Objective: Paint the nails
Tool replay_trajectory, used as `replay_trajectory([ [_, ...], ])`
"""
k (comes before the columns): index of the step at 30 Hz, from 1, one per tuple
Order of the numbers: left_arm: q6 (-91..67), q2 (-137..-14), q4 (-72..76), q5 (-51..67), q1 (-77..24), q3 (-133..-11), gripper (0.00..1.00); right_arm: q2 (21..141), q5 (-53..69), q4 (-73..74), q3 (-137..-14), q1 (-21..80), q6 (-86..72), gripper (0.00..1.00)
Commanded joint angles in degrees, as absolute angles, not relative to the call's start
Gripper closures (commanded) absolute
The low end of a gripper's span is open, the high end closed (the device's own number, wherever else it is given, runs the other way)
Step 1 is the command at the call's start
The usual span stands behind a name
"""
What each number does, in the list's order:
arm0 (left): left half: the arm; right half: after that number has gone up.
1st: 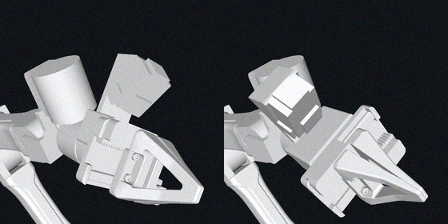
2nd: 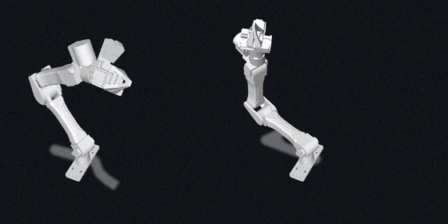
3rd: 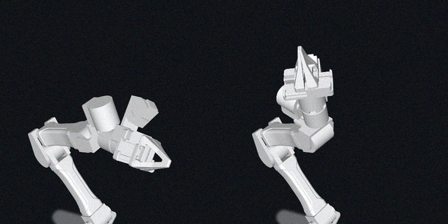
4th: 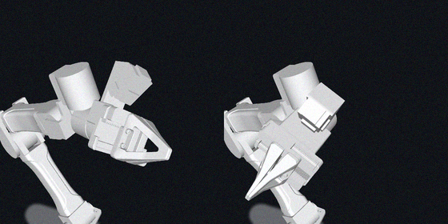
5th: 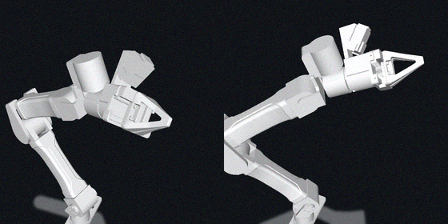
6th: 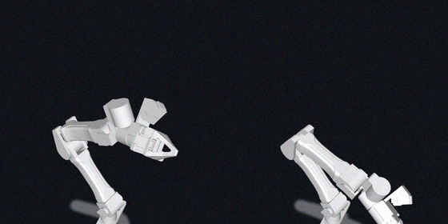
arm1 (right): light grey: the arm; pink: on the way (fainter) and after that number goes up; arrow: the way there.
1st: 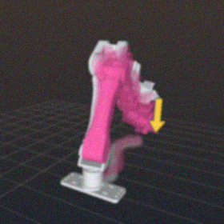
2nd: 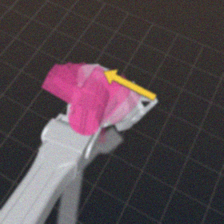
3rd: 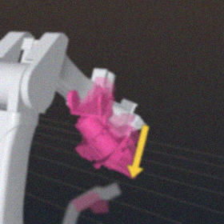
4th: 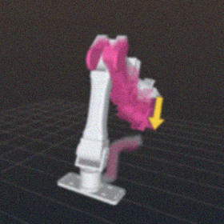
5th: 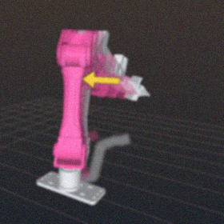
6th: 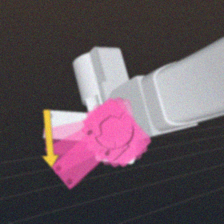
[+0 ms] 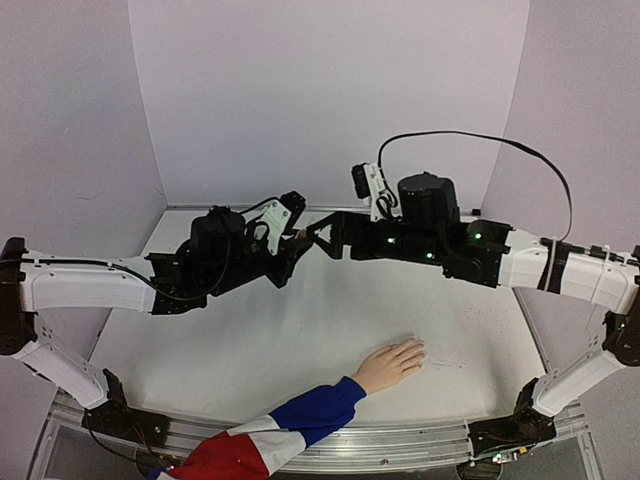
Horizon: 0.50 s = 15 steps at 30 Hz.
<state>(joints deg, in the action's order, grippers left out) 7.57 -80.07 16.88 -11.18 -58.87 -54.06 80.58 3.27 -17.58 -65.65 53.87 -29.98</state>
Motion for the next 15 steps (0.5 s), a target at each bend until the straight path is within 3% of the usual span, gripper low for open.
replay_trajectory([
  [1,8.87,-81.95,20.08,-21.11,-60.32,-58.45,1.00,85.50,-8.85,-21.85,-71.79,57.24,-34.76,0.12],
  [6,8.79,-82.63,20.13,-22.31,-61.37,-58.85,1.00,90.73,-16.81,-19.91,-76.68,58.52,-34.69,0.29],
  [13,8.16,-81.17,20.04,-22.04,-61.83,-57.73,1.00,96.65,-16.62,-17.63,-83.11,59.23,-34.79,0.61],
  [15,8.05,-80.68,20.04,-22.33,-61.87,-57.28,1.00,97.30,-16.84,-17.24,-83.22,59.68,-35.32,0.65],
])
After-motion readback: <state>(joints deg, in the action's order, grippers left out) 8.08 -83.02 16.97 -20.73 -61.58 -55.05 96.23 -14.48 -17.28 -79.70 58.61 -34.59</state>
